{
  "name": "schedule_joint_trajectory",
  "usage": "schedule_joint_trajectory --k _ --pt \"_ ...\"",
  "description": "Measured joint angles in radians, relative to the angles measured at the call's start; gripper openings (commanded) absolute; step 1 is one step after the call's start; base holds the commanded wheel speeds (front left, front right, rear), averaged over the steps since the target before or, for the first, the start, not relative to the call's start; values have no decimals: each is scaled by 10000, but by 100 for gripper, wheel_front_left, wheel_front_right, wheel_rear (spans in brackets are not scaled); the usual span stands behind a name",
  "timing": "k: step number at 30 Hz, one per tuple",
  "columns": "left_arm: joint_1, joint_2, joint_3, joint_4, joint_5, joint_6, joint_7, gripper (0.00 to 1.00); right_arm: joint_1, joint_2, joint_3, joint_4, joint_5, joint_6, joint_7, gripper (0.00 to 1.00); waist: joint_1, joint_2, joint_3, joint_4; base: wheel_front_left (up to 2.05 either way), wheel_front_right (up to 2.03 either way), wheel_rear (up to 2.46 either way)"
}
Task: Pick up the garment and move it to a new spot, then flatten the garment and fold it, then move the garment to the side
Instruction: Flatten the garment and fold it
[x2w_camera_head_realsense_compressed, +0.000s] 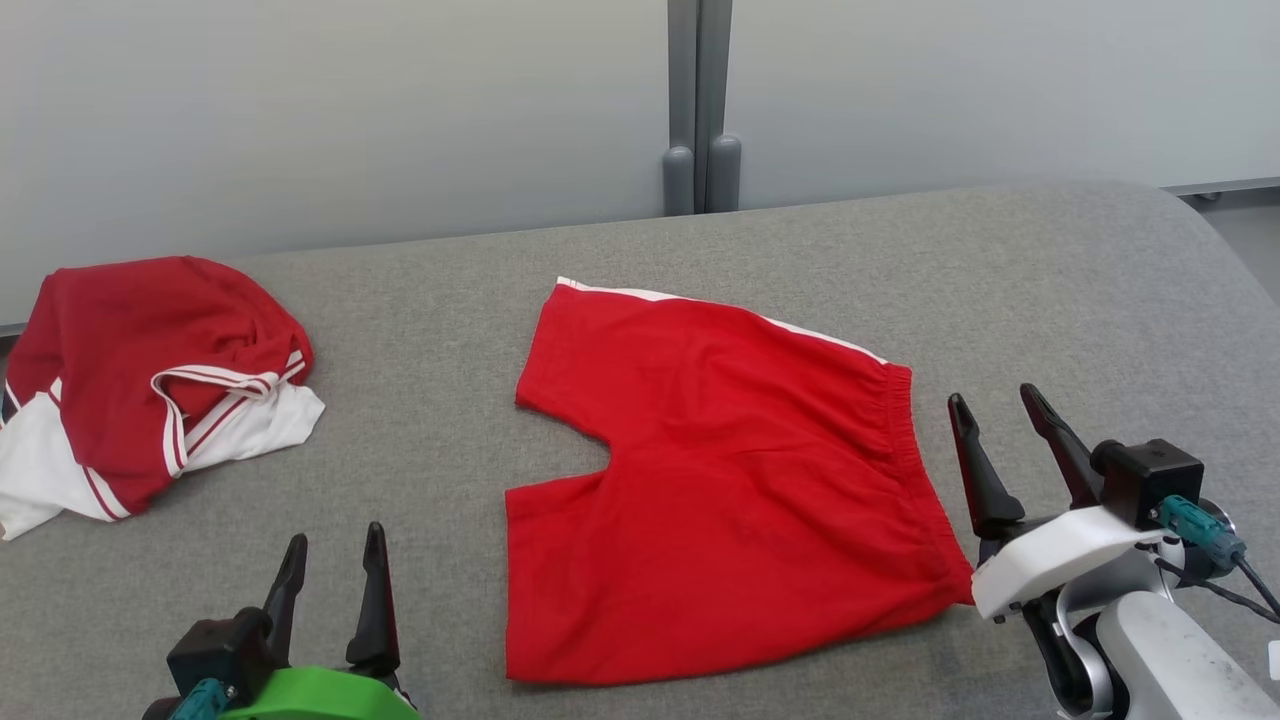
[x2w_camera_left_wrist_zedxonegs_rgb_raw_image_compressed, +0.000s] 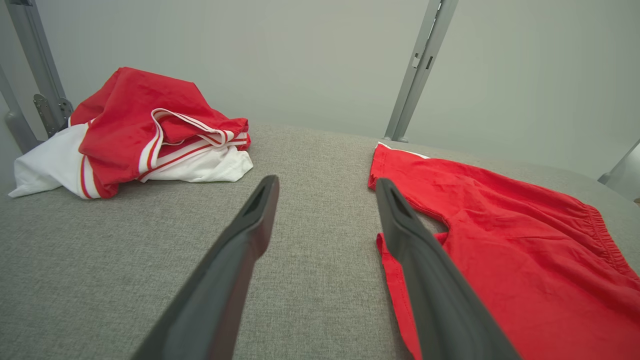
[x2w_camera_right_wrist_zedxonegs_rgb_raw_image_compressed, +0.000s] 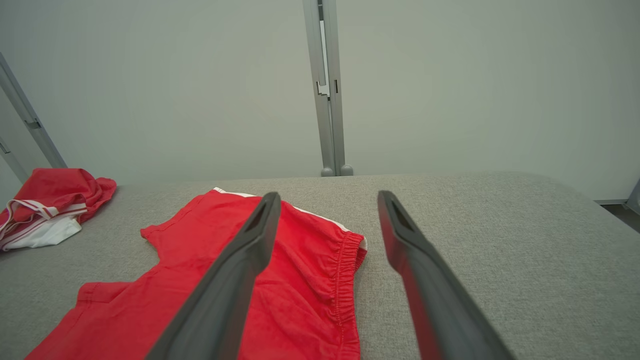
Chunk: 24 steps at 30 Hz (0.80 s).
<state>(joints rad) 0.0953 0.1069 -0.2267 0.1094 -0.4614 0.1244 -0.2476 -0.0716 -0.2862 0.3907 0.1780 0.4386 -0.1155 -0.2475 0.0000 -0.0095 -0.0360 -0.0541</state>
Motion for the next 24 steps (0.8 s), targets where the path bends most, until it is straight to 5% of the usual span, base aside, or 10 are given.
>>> schedule_joint_trajectory --k 18,24 --pt "269 -199 -272 36 278 0 90 100 210 -21 36 13 -192 15 0 100 0 0 -20 58 0 0 0" --pt "722 82 -976 667 468 -201 788 100 664 -589 466 499 -456 362 31 100 0 0 70 35 0 0 0"
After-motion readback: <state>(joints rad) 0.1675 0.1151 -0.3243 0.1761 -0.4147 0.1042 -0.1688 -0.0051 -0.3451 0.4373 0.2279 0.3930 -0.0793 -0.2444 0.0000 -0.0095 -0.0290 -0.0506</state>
